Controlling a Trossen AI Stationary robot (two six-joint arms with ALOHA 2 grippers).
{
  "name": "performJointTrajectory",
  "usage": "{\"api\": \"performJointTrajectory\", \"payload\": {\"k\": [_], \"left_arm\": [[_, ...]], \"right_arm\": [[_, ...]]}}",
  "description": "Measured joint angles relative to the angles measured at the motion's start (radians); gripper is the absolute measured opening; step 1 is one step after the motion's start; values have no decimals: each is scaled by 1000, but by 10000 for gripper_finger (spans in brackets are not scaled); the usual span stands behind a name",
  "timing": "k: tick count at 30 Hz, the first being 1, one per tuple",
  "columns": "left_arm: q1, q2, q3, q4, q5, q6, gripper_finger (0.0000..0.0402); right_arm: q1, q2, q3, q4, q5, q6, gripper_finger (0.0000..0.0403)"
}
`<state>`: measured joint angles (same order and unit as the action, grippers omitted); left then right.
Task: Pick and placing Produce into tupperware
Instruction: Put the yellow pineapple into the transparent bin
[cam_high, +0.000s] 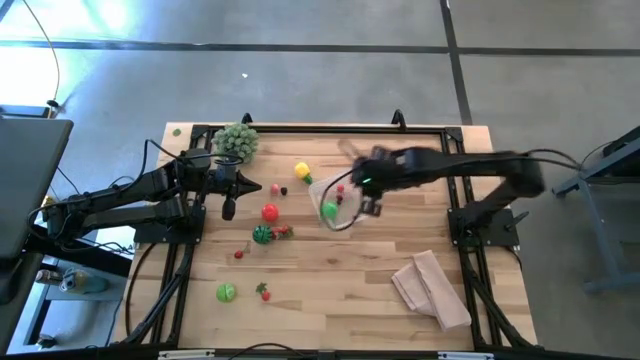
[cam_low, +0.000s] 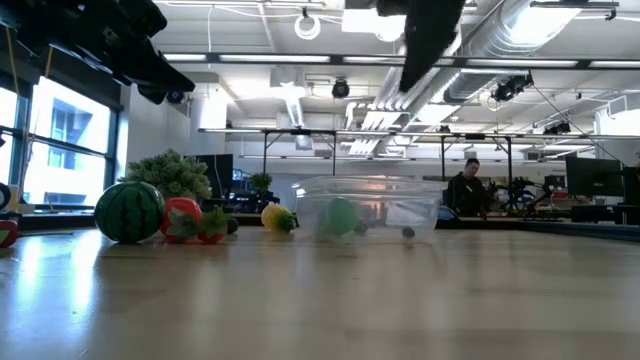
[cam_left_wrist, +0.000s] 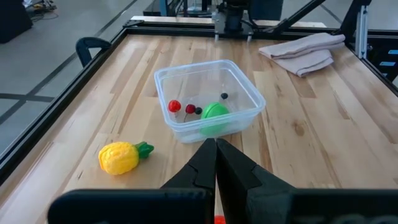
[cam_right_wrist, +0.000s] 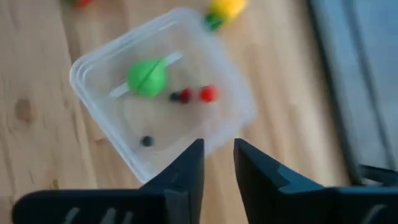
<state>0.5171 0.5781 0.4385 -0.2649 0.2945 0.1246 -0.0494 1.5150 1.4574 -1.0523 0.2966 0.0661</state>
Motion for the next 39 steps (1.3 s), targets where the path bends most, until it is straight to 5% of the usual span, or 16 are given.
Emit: {"api": "performJointTrajectory", "payload": {"k": [7,11,15,19,22,30,39], "left_arm": [[0,0,0,0,0,0,1],[0,0,0,0,0,0,1],[0,0,0,0,0,0,1],[0,0,0,0,0,0,1],[0,0,0,0,0,0,1],[0,0,0,0,0,0,1],[0,0,0,0,0,0,1]], "right_arm": [[-2,-305,-12,-81,93,99,23],[-2,-487,-147,-33,59,163,6],[-3,-661,-368,79,-24,204,1],[-3,-770,-550,290,-219,165,4],[-3,-791,-627,391,-316,109,4],[-7,-746,-605,379,-250,-56,4],[-125,-617,-498,305,-306,-184,4]]}}
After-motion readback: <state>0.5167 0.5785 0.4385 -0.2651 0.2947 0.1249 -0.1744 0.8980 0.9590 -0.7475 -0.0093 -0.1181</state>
